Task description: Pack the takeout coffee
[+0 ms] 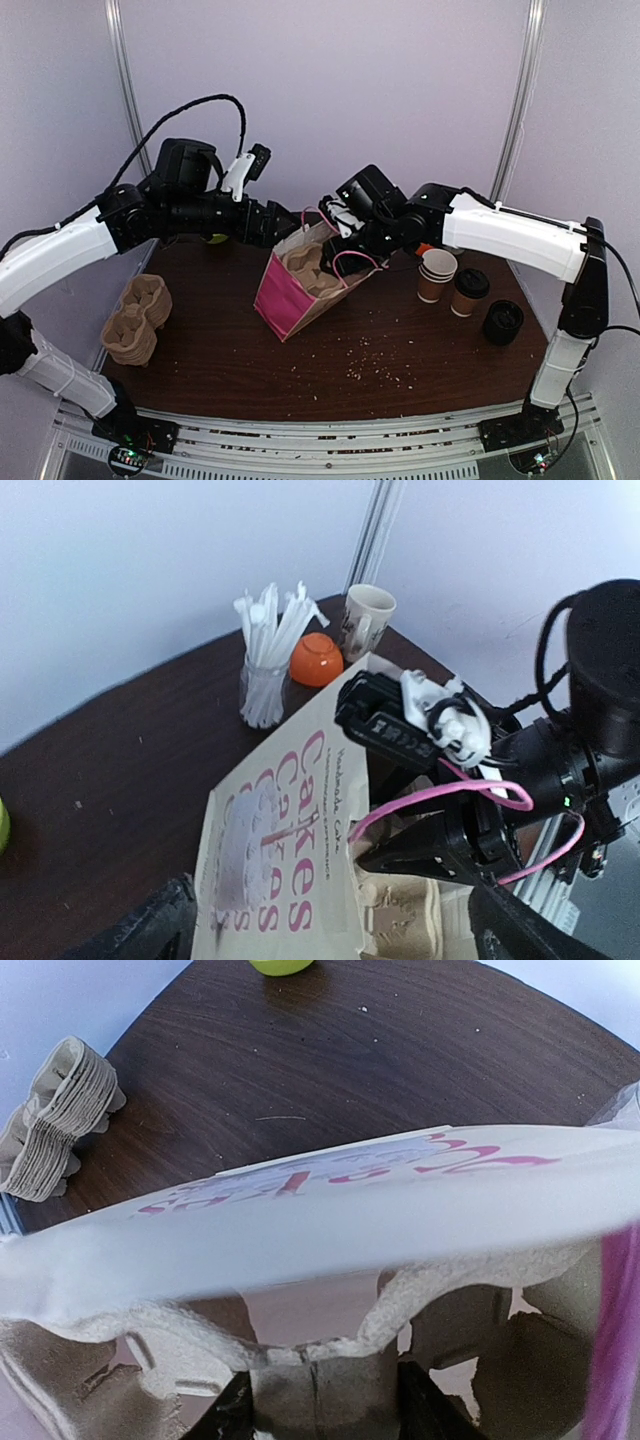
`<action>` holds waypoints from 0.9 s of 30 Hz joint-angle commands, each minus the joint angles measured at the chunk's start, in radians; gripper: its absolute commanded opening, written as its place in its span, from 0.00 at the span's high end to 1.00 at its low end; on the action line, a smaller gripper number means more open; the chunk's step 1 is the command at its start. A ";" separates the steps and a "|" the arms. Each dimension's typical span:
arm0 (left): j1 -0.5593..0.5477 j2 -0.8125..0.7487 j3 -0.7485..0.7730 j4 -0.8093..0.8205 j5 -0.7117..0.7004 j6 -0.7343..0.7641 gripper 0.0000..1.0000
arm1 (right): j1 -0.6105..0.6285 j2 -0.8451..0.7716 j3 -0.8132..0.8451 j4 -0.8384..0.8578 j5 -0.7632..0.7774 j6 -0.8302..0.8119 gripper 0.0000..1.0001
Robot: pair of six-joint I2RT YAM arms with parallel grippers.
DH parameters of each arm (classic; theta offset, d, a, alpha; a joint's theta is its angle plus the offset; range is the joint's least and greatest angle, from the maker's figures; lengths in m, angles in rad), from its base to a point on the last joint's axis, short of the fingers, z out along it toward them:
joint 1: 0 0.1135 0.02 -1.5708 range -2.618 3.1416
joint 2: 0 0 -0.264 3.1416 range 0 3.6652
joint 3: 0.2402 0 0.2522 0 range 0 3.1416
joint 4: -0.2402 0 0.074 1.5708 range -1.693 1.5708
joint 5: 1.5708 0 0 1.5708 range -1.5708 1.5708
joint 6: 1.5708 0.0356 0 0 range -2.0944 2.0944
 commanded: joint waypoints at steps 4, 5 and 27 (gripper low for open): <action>-0.004 -0.075 -0.093 0.216 0.010 0.439 0.02 | -0.006 -0.028 0.041 -0.019 -0.030 0.004 0.56; -0.003 -0.073 -0.100 0.238 0.014 0.477 0.04 | -0.006 -0.027 0.043 -0.021 -0.032 0.003 0.56; -0.006 0.087 0.023 0.333 0.171 0.691 0.52 | -0.005 -0.011 0.050 -0.024 -0.063 0.004 0.56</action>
